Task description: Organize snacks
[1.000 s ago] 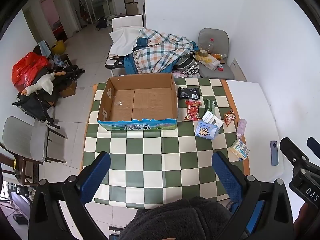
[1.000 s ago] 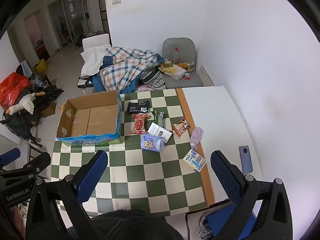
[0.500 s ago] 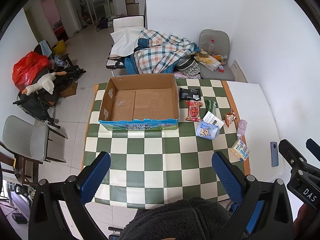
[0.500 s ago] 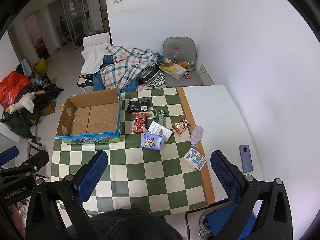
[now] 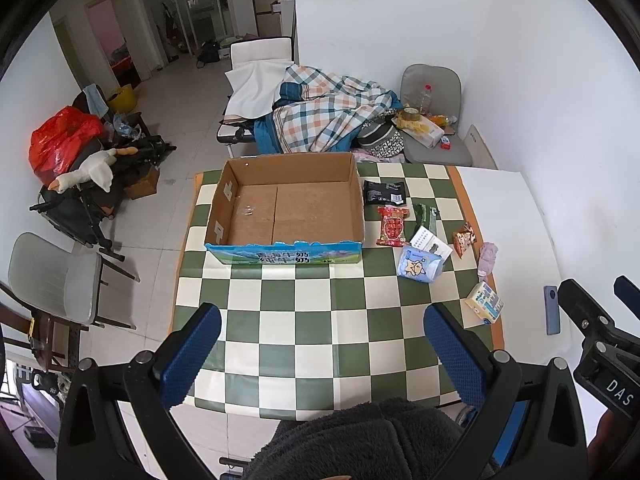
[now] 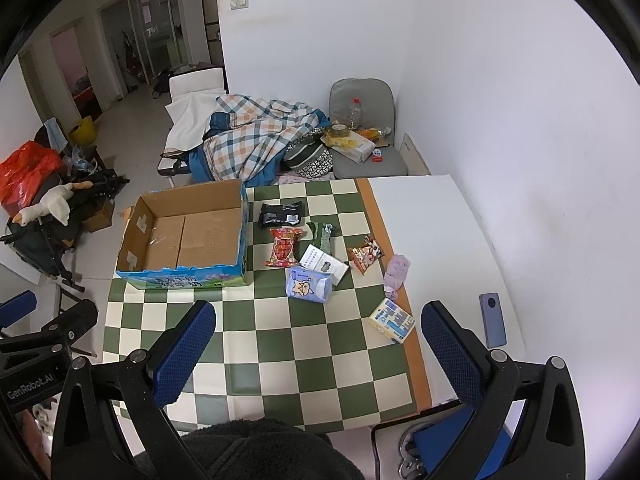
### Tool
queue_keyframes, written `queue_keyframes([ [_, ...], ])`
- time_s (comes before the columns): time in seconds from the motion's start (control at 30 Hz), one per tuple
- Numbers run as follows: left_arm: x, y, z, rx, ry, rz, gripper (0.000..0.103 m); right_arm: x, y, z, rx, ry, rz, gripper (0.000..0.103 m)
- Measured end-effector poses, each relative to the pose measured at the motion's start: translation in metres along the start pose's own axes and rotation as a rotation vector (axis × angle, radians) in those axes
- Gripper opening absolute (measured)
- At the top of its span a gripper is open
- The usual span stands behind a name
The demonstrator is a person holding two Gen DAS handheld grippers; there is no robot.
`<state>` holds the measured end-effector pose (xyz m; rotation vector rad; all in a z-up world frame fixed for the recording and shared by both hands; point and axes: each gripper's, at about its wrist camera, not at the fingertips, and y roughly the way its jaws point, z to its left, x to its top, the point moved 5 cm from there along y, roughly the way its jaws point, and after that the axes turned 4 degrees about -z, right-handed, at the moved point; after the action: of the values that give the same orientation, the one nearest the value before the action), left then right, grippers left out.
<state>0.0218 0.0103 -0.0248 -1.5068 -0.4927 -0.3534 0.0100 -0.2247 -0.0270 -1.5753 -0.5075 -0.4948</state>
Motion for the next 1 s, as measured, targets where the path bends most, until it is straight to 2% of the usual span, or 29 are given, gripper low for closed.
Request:
queue_keyframes([
  [1.0,0.000,-0.013,-0.003,0.014,0.000,-0.066,0.103,0.008,-0.017,-0.008,-0.006,0.014,-0.041,0.103],
])
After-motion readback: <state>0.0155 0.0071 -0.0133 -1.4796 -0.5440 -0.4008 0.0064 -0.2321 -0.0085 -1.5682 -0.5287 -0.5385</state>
